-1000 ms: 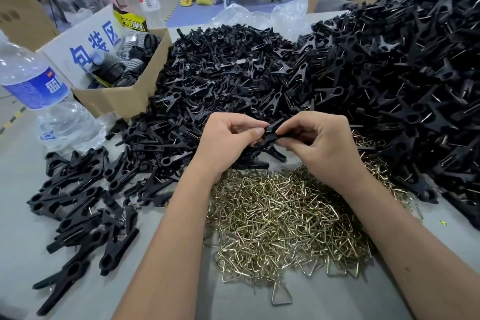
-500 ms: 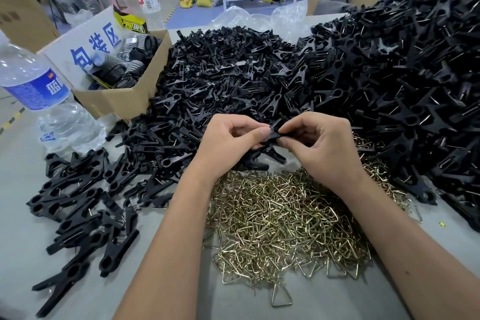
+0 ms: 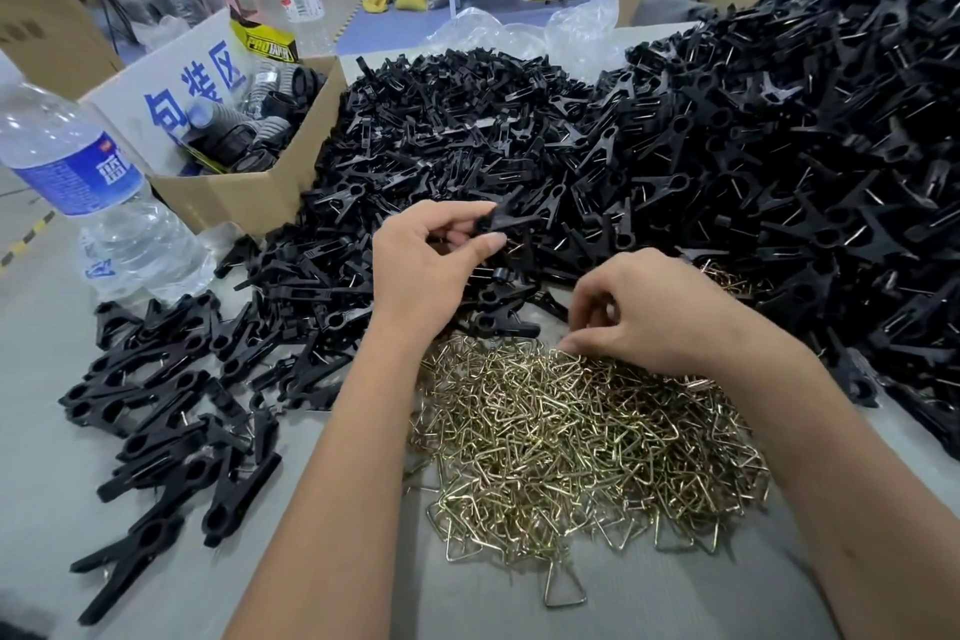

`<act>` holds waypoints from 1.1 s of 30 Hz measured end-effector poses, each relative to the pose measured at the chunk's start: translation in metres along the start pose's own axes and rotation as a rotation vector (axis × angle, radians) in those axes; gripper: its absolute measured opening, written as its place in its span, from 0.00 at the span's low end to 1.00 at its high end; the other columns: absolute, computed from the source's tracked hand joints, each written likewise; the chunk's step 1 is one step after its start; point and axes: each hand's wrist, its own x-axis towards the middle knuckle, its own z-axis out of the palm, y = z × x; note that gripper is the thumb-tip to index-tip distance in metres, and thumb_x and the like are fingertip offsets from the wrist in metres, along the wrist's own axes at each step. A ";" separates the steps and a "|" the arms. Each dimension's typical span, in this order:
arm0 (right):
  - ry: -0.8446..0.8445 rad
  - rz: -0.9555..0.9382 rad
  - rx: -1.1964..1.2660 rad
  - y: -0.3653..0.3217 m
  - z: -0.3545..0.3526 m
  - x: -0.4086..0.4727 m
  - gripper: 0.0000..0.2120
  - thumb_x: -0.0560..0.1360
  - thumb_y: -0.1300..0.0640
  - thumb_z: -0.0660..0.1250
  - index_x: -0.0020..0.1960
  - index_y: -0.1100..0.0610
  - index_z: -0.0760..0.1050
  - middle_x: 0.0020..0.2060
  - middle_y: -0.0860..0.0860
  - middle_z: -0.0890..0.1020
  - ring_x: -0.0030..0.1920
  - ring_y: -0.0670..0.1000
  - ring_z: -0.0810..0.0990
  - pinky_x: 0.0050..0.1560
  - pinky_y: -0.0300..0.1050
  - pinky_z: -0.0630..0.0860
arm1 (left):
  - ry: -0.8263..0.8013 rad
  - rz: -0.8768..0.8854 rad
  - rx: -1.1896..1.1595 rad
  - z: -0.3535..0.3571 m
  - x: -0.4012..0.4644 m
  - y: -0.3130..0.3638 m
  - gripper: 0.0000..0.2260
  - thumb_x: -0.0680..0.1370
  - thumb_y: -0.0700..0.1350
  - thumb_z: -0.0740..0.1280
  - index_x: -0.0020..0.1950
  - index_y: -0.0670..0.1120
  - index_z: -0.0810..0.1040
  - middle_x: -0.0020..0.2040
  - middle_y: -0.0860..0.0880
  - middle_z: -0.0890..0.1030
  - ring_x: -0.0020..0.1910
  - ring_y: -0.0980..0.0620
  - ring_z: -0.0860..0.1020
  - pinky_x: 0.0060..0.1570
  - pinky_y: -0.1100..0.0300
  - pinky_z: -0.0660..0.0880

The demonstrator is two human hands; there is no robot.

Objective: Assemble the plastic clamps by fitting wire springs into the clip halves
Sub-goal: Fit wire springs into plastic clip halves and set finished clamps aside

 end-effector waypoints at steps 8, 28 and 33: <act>-0.017 -0.012 0.351 0.002 0.004 0.001 0.07 0.79 0.50 0.73 0.42 0.46 0.79 0.38 0.41 0.84 0.35 0.39 0.80 0.34 0.35 0.72 | -0.031 0.005 -0.009 0.002 0.000 0.000 0.15 0.70 0.39 0.81 0.53 0.53 0.87 0.46 0.50 0.86 0.41 0.60 0.79 0.47 0.66 0.77; 0.614 0.226 1.188 -0.006 0.020 0.005 0.05 0.72 0.63 0.80 0.40 0.57 0.86 0.35 0.56 0.87 0.34 0.53 0.86 0.36 0.41 0.82 | -0.326 0.082 -0.032 0.010 -0.009 0.007 0.16 0.69 0.33 0.80 0.55 0.44 0.88 0.43 0.52 0.81 0.41 0.57 0.77 0.47 0.62 0.78; 0.624 0.245 1.187 -0.005 0.021 0.005 0.05 0.72 0.64 0.80 0.39 0.58 0.85 0.34 0.56 0.87 0.32 0.52 0.85 0.36 0.41 0.81 | -0.310 0.061 -0.034 0.011 -0.009 0.006 0.16 0.69 0.34 0.80 0.55 0.44 0.88 0.43 0.52 0.82 0.43 0.56 0.77 0.49 0.62 0.77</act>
